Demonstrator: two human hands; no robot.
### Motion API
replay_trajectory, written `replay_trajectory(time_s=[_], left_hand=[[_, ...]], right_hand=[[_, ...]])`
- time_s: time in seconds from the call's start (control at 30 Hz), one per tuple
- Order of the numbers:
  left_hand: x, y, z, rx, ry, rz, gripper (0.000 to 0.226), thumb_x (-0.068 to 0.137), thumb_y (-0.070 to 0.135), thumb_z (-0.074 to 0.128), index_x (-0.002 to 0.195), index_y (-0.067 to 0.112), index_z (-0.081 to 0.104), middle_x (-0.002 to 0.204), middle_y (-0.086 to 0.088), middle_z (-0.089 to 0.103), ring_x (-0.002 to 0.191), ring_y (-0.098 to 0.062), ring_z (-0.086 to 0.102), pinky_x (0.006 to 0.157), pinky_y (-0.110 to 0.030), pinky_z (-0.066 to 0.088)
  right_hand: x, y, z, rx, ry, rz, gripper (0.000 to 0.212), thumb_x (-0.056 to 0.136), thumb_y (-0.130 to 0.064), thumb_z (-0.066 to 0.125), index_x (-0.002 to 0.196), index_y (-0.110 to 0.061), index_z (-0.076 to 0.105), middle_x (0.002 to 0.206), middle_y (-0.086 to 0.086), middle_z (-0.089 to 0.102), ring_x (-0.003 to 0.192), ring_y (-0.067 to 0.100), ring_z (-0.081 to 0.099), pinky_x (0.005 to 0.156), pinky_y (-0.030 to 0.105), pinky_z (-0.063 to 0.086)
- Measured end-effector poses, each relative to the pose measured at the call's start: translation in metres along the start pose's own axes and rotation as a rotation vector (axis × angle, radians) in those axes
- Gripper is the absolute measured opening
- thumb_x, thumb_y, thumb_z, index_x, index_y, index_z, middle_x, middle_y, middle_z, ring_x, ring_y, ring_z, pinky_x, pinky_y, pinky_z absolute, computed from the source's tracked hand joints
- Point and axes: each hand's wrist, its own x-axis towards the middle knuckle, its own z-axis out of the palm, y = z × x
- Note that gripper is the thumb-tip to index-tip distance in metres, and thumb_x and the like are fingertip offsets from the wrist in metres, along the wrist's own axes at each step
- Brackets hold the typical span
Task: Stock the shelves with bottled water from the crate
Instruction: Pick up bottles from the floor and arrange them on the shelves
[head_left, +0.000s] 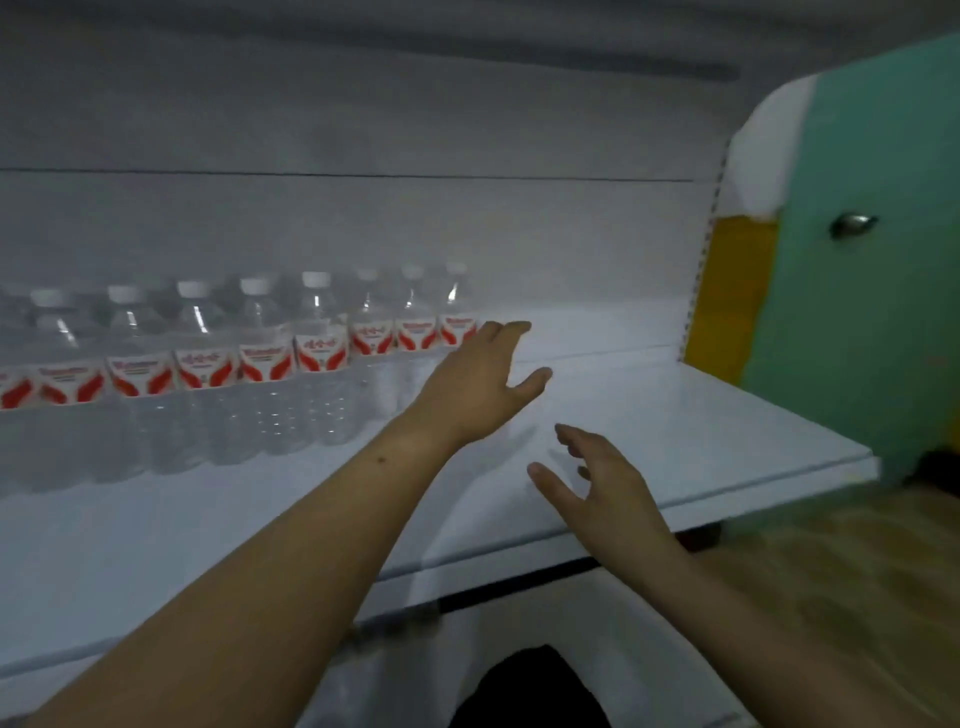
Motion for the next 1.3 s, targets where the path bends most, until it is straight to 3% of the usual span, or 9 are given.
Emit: replay_trajectory(time_s=[0.2, 0.3, 0.5, 0.63, 0.73, 0.97, 1.07, 1.17, 1.3], left_hand=[[-0.011, 0.123, 0.092, -0.231, -0.208, 0.135, 0.058, 0.097, 0.052, 0.046, 0.147, 0.027, 0.035, 0.146, 0.003, 0.043, 0.13, -0.013, 0.045, 0.1, -0.028, 0.039], [-0.04, 0.183, 0.151, -0.306, -0.288, 0.203, 0.052, 0.095, 0.043, 0.053, 0.142, 0.023, 0.043, 0.138, 0.001, 0.048, 0.125, -0.015, 0.049, 0.098, -0.028, 0.041], [-0.144, 0.273, 0.302, -0.235, -0.848, 0.329, 0.061, 0.091, 0.039, 0.057, 0.146, 0.021, 0.038, 0.146, -0.007, 0.04, 0.13, -0.027, 0.044, 0.103, -0.035, 0.042], [-0.207, 0.321, 0.385, -0.013, -1.176, 0.38, 0.065, 0.089, 0.049, 0.051, 0.145, 0.02, 0.037, 0.143, -0.014, 0.043, 0.123, -0.031, 0.05, 0.099, -0.039, 0.045], [-0.243, 0.347, 0.433, 0.102, -1.396, 0.35, 0.059, 0.094, 0.044, 0.052, 0.145, 0.018, 0.039, 0.144, -0.013, 0.046, 0.123, -0.029, 0.052, 0.098, -0.036, 0.045], [-0.329, 0.343, 0.487, 0.125, -1.581, 0.261, 0.048, 0.098, 0.037, 0.048, 0.139, 0.013, 0.046, 0.141, -0.012, 0.049, 0.124, -0.028, 0.051, 0.1, -0.035, 0.043], [-0.351, 0.32, 0.501, 0.288, -1.865, 0.223, 0.047, 0.101, 0.032, 0.045, 0.142, 0.009, 0.044, 0.145, -0.013, 0.046, 0.128, -0.028, 0.047, 0.107, -0.037, 0.039], [-0.346, 0.324, 0.507, 0.26, -1.851, 0.132, 0.045, 0.102, 0.029, 0.043, 0.141, 0.007, 0.045, 0.145, -0.014, 0.045, 0.129, -0.029, 0.046, 0.107, -0.036, 0.038], [-0.34, 0.33, 0.518, 0.126, -1.596, 0.092, 0.048, 0.1, 0.036, 0.045, 0.141, 0.01, 0.043, 0.138, -0.013, 0.051, 0.122, -0.027, 0.051, 0.1, -0.036, 0.044]], right_hand=[[-0.097, 0.094, -0.11, -0.078, 0.211, 0.224, 0.056, 0.091, -0.055, 0.054, 0.138, -0.025, 0.05, 0.128, -0.014, 0.054, 0.119, 0.006, 0.051, 0.103, 0.034, 0.045], [-0.154, 0.155, -0.152, -0.047, 0.333, 0.436, 0.054, 0.094, -0.05, 0.054, 0.137, -0.017, 0.052, 0.133, -0.002, 0.058, 0.117, 0.011, 0.054, 0.1, 0.029, 0.044], [-0.259, 0.281, -0.225, -0.07, 0.499, 0.847, 0.054, 0.098, -0.046, 0.048, 0.139, -0.011, 0.051, 0.135, 0.007, 0.059, 0.12, 0.02, 0.056, 0.088, 0.022, 0.037], [-0.324, 0.367, -0.224, -0.114, 0.383, 1.054, 0.056, 0.099, -0.044, 0.049, 0.142, -0.009, 0.046, 0.134, 0.01, 0.058, 0.118, 0.026, 0.057, 0.085, 0.024, 0.038], [-0.39, 0.427, -0.19, -0.159, 0.136, 1.216, 0.06, 0.097, -0.044, 0.052, 0.143, -0.007, 0.043, 0.136, 0.012, 0.057, 0.12, 0.03, 0.055, 0.089, 0.029, 0.041], [-0.565, 0.502, -0.073, -0.125, -0.178, 1.515, 0.045, 0.094, -0.041, 0.054, 0.109, 0.0, 0.064, 0.108, 0.019, 0.066, 0.108, 0.033, 0.061, 0.085, 0.031, 0.043], [-0.605, 0.507, -0.031, -0.112, -0.161, 1.568, 0.069, 0.083, -0.057, 0.056, 0.133, -0.01, 0.045, 0.123, 0.019, 0.053, 0.114, 0.038, 0.056, 0.094, 0.042, 0.048], [-0.617, 0.513, -0.012, -0.173, -0.197, 1.603, 0.086, 0.08, -0.03, 0.075, 0.146, -0.006, 0.026, 0.133, 0.02, 0.044, 0.119, 0.039, 0.051, 0.095, 0.044, 0.047], [-0.612, 0.528, -0.007, -0.134, -0.072, 1.675, 0.064, 0.084, -0.022, 0.069, 0.138, -0.009, 0.037, 0.124, 0.018, 0.056, 0.113, 0.036, 0.058, 0.09, 0.042, 0.048]])
